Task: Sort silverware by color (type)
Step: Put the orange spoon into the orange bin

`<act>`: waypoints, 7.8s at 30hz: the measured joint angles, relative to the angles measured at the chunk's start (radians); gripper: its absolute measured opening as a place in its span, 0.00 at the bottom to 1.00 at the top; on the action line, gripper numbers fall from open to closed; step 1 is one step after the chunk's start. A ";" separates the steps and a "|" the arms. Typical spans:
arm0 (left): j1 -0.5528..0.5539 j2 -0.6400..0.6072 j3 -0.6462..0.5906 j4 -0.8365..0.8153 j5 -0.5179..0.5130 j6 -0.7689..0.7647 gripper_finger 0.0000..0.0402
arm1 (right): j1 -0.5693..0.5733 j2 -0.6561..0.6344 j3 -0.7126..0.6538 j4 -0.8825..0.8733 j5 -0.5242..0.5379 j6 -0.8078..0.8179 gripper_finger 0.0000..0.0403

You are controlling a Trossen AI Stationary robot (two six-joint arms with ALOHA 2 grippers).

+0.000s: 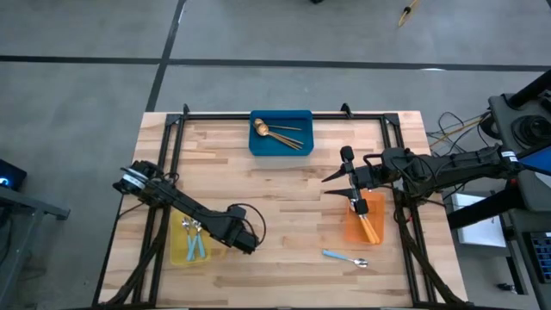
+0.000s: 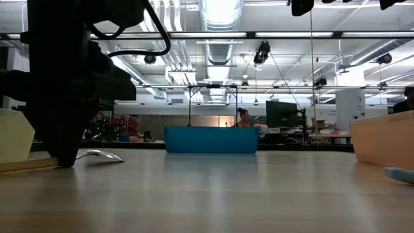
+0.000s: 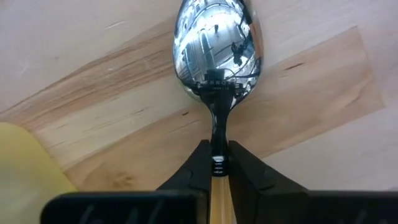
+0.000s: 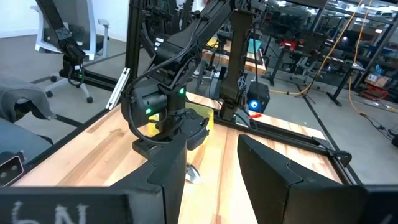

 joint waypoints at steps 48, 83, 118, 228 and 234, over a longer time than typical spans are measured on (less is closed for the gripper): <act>0.288 -0.582 -0.517 1.669 0.389 1.893 0.02 | 0.029 0.407 0.029 0.556 0.076 0.312 0.34; 0.529 -0.701 -0.606 1.712 0.776 1.884 0.03 | 0.172 0.742 0.678 0.031 0.500 0.031 0.34; 0.532 -0.716 -0.607 1.666 0.718 1.896 0.03 | 0.201 0.839 0.723 0.155 0.564 0.085 0.62; 0.649 -0.846 -0.602 1.443 0.562 1.851 0.41 | 0.104 0.544 0.324 -1.349 -0.274 1.580 0.04; 0.649 -0.846 -0.602 1.448 0.562 1.851 0.41 | 0.104 0.486 0.233 -1.342 -0.274 1.683 0.04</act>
